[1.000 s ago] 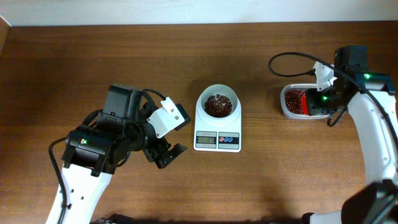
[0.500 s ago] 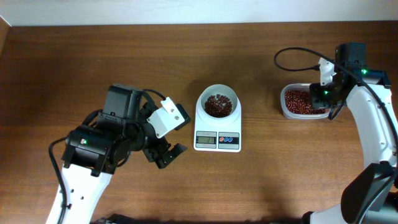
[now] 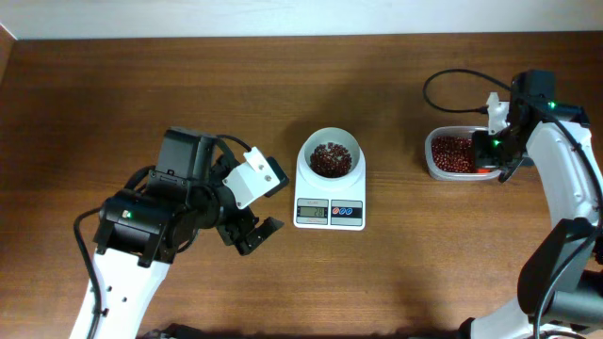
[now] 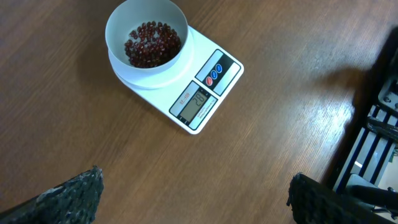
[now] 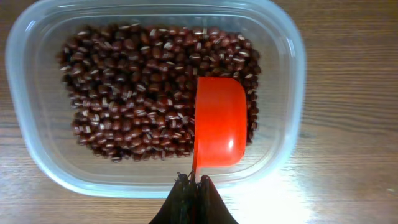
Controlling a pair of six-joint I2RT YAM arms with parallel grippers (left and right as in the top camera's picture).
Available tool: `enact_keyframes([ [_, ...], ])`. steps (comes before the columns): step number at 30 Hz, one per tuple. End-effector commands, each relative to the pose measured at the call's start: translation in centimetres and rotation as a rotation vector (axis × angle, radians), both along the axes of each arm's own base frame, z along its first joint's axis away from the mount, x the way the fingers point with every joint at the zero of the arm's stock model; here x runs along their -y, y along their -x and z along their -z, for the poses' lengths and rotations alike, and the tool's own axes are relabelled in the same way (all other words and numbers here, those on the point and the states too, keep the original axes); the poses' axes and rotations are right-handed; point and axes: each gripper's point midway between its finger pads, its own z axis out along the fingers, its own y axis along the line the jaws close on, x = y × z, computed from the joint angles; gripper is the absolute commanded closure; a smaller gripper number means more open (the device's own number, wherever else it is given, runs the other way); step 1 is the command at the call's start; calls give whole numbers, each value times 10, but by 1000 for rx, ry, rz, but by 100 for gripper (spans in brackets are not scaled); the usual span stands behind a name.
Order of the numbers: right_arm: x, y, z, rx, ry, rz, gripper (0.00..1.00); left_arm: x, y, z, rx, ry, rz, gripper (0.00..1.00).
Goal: Scoop and weigh 50g on scale
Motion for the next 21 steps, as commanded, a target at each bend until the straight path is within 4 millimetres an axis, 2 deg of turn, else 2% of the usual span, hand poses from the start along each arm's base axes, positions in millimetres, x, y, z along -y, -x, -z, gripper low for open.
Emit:
enact_keyframes([
  [1,-16,0,3,6,-100,-7,96,1,-2,-7,21,12,14,1],
  [4,-19,0,4,4,-117,-10,96,1,-2,-7,21,12,14,1],
  [10,-40,-1,13,-16,-240,-29,96,1,-2,-7,21,12,14,1],
  [15,-52,-4,10,-1,-319,-39,96,1,-2,-7,21,12,14,1],
  [21,-41,-4,8,10,-361,25,96,1,-2,-7,21,12,14,1],
])
